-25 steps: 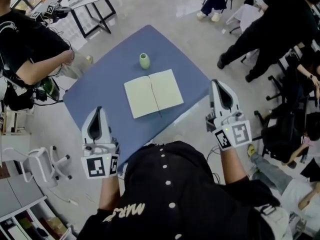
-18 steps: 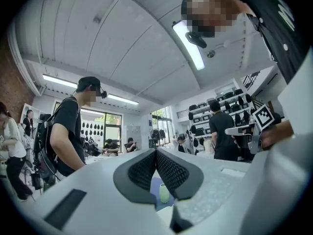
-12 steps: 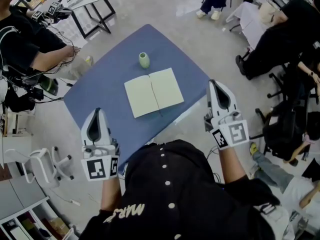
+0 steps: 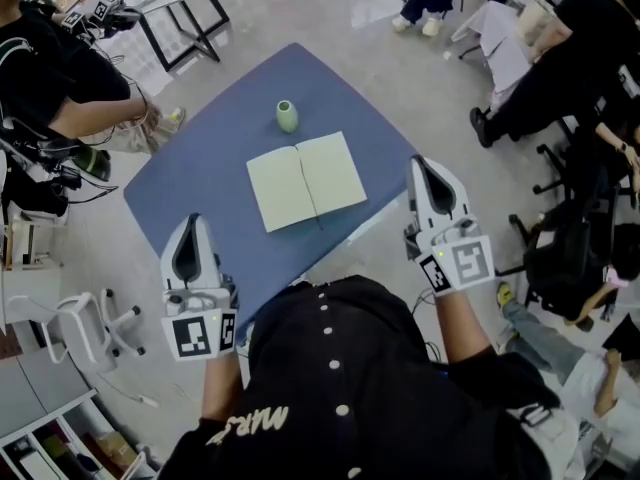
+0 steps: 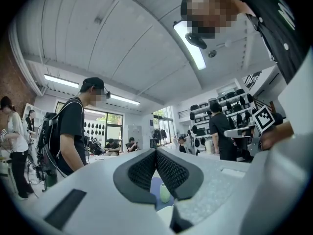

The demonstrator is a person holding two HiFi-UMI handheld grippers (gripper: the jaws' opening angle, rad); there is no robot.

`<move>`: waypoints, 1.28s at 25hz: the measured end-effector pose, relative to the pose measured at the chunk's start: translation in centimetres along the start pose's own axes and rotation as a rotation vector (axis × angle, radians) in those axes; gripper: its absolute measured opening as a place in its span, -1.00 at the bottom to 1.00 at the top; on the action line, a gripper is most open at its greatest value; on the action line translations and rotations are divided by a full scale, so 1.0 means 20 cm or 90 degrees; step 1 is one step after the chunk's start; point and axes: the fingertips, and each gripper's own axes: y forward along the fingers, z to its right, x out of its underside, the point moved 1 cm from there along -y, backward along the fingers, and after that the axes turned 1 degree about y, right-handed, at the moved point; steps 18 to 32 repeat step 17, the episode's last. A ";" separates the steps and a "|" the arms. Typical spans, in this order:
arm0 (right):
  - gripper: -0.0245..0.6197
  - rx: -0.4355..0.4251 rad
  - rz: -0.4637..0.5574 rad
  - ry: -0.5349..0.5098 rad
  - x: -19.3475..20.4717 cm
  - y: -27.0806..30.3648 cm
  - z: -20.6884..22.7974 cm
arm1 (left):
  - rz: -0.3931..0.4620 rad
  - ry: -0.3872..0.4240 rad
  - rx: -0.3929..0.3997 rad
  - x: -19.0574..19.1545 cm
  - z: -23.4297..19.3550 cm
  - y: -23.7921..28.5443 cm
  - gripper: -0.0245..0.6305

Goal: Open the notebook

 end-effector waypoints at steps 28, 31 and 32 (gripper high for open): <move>-0.91 -0.003 -0.007 -0.010 0.04 0.07 0.02 | -0.010 -0.002 -0.006 0.04 -0.01 0.03 -0.92; -0.91 -0.003 -0.007 -0.010 0.04 0.07 0.02 | -0.010 -0.002 -0.006 0.04 -0.01 0.03 -0.92; -0.91 -0.003 -0.007 -0.010 0.04 0.07 0.02 | -0.010 -0.002 -0.006 0.04 -0.01 0.03 -0.92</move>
